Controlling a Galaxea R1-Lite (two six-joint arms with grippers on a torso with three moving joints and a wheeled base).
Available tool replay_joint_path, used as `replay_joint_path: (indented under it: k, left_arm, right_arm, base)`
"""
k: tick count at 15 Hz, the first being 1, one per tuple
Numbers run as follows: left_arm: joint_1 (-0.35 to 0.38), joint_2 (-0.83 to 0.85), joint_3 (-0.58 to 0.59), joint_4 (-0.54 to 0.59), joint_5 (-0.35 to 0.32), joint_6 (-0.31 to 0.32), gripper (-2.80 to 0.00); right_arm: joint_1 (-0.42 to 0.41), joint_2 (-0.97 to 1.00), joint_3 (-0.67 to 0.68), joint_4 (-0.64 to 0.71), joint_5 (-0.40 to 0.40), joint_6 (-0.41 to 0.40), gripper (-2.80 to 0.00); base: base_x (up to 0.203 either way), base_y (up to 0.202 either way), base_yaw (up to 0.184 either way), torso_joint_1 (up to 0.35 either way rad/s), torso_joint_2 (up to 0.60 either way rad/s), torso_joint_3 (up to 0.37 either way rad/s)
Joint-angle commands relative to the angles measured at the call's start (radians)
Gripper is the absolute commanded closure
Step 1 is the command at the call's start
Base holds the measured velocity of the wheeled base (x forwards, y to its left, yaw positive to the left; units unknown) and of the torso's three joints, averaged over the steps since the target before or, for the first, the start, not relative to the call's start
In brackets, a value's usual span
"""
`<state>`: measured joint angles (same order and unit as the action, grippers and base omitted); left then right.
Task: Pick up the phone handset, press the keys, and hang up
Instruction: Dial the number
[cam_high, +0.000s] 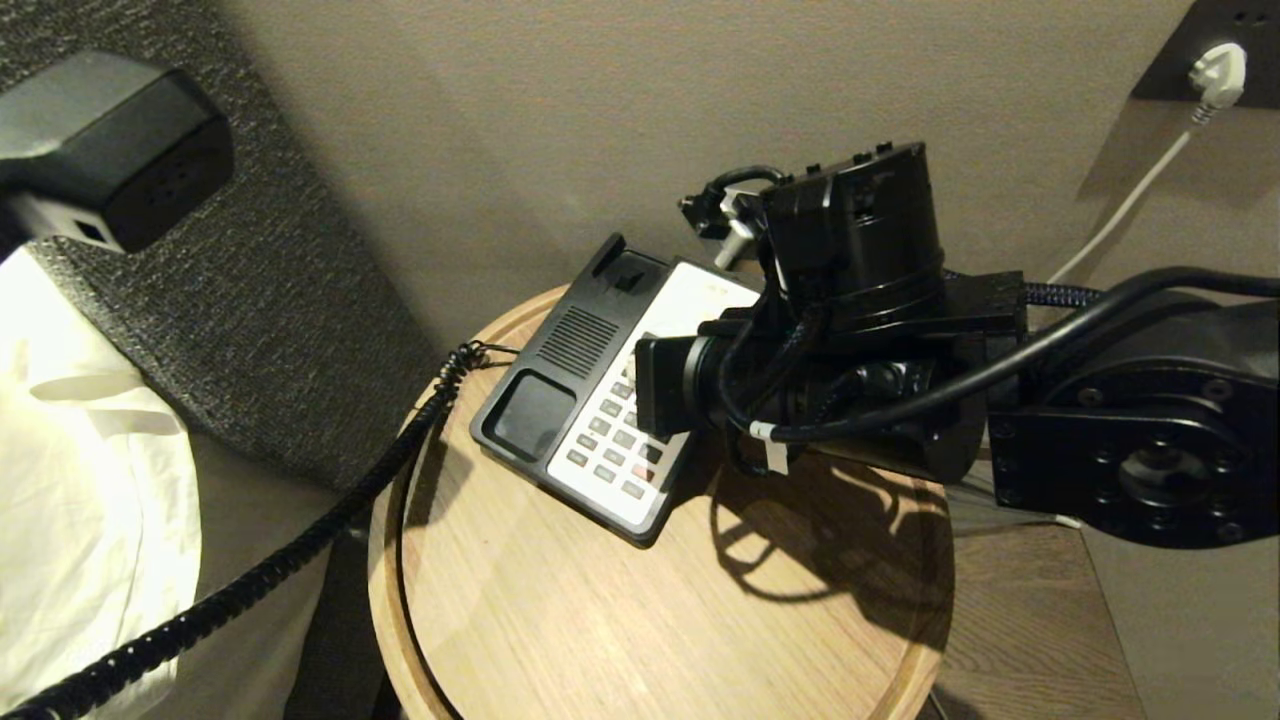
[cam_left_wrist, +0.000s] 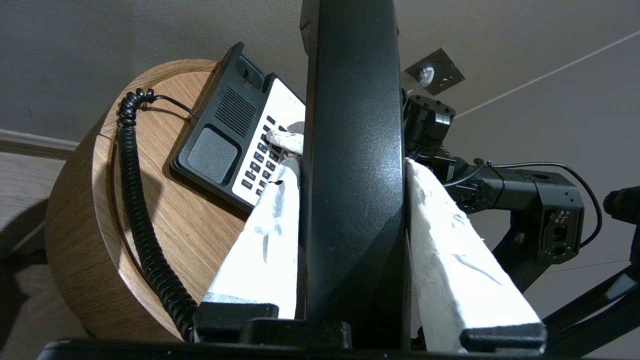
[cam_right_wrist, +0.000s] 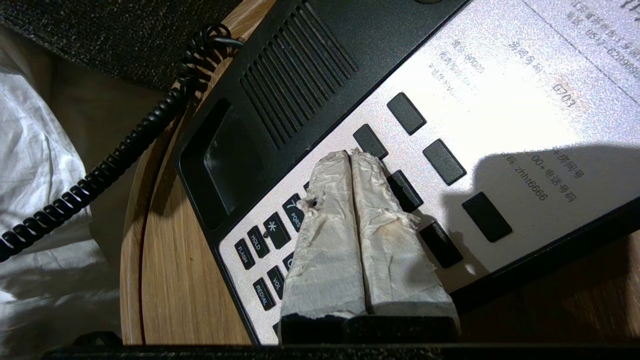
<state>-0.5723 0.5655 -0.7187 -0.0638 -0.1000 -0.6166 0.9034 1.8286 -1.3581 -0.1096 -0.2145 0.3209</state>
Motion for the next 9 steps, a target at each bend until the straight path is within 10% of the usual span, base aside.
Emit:
replay_joint_path:
  k: [1,9]
  left_arm:
    - [0.0,-0.001,-0.001,-0.001,-0.001,-0.005,0.0]
    - [0.0,-0.003,0.001,-0.001,-0.001,-0.003,0.0]
  right_arm:
    - [0.0,0.006,0.005,0.001,-0.002,0.0,0.0]
    - [0.0,-0.003,-0.003,0.001,-0.023,0.001,0.0]
  base:
    - [0.0,0.0,0.0,0.0,0.0,0.0]
    - [0.0,0.0,0.0,0.0,0.0,0.0]
